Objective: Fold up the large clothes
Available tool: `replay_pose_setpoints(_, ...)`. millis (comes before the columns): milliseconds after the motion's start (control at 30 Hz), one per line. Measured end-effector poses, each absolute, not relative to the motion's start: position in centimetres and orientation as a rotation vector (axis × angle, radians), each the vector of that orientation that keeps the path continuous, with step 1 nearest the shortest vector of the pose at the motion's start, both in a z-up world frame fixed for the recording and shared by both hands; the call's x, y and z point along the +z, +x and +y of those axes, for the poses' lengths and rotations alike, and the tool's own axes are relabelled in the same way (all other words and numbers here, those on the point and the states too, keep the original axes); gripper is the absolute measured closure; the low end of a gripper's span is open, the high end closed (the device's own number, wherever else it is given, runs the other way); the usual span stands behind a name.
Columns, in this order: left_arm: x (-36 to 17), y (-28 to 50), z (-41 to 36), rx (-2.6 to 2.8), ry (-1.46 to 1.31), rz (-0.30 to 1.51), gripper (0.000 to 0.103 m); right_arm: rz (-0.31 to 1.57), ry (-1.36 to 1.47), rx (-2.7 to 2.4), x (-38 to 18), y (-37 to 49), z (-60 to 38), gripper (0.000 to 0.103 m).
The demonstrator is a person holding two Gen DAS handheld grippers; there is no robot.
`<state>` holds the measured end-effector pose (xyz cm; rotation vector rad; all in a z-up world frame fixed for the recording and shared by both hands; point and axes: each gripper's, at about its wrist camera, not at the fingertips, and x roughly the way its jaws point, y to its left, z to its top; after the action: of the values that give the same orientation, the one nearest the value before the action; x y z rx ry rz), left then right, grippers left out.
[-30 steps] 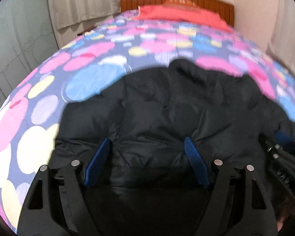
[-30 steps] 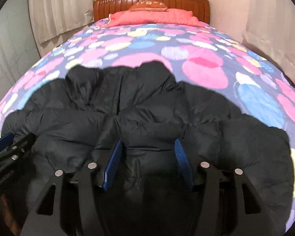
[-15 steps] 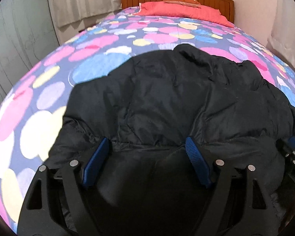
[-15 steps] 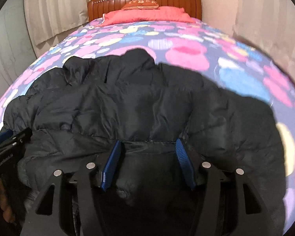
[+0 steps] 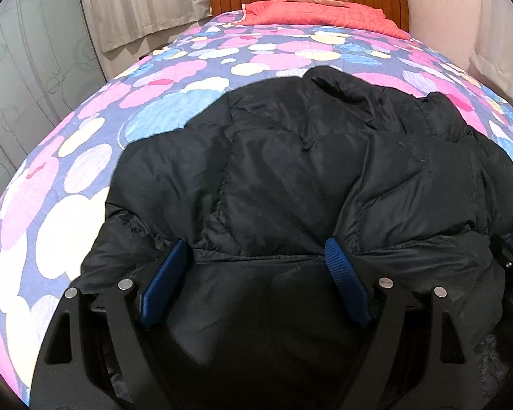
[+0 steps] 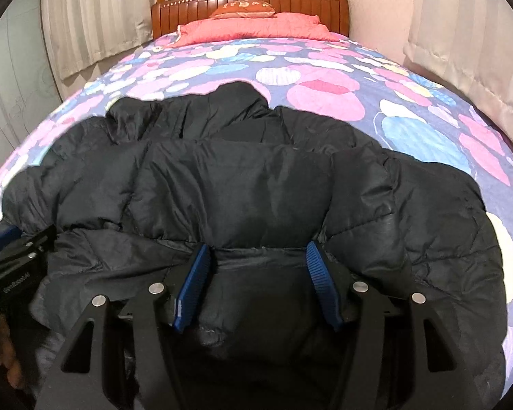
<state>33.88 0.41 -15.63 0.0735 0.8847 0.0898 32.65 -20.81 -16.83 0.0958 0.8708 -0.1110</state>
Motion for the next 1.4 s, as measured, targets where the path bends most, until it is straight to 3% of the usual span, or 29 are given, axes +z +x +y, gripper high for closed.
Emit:
replay_pose_setpoints(200,-13.2,30.5,2.4,0.073,0.047,0.896,0.02,0.851,0.156,-0.125,-13.8,28.2,-22.7,0.039)
replay_pose_setpoints(567,-11.0,16.8,12.3,0.091,-0.1,0.883,0.017,0.85,0.179,-0.23,-11.7,14.2,-28.4,0.033)
replay_pose_setpoints(1000,-13.2,4.8,18.2,0.04,-0.279,0.986,0.013,0.946,0.322,-0.345,-14.9,0.6,-35.3,0.028)
replay_pose_setpoints(1333,-15.4,2.3,17.4,-0.024,-0.352,1.013,0.012,0.965,0.464,-0.276,-17.2,-2.3,-34.8,0.028)
replay_pose_setpoints(1400,-15.4,1.9,17.2,-0.022,-0.347,1.009,0.017,0.96,0.464,-0.274,-17.2,-2.4,-34.5,0.032)
